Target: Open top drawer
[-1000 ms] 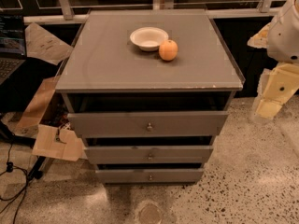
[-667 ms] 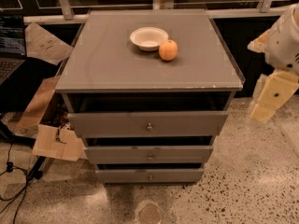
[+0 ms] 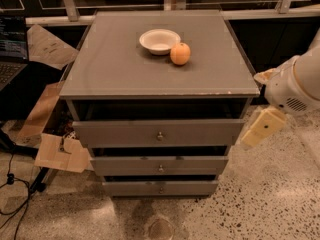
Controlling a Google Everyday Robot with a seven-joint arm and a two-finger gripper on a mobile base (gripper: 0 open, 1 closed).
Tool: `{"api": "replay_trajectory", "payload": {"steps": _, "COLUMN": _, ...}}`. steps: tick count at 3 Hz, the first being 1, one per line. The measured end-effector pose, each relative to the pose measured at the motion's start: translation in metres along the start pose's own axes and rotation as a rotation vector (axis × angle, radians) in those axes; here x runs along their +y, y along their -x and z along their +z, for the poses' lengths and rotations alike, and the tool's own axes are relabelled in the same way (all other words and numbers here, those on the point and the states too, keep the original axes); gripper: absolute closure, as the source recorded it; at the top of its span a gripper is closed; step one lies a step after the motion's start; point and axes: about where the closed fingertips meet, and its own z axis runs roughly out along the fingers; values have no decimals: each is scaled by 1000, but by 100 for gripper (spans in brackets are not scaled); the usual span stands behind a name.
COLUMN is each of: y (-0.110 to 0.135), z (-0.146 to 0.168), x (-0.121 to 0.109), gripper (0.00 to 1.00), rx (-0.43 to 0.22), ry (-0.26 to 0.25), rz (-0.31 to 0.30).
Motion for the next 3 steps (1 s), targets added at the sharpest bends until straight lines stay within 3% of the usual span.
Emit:
{"api": "replay_trajectory", "payload": {"steps": 1, "y": -4, "z": 40, "x": -3, "gripper": 0, "rx": -87, "ry": 11, "rz": 14}}
{"api": "replay_trajectory", "payload": {"steps": 2, "y": -5, "z": 77, "x": -1, "gripper": 0, "rx": -161, "ry": 70, "rz": -13}}
{"api": "replay_trajectory", "payload": {"steps": 3, "y": -5, "z": 80, "x": 0, "gripper": 26, "rx": -161, "ry": 77, "rz": -22}}
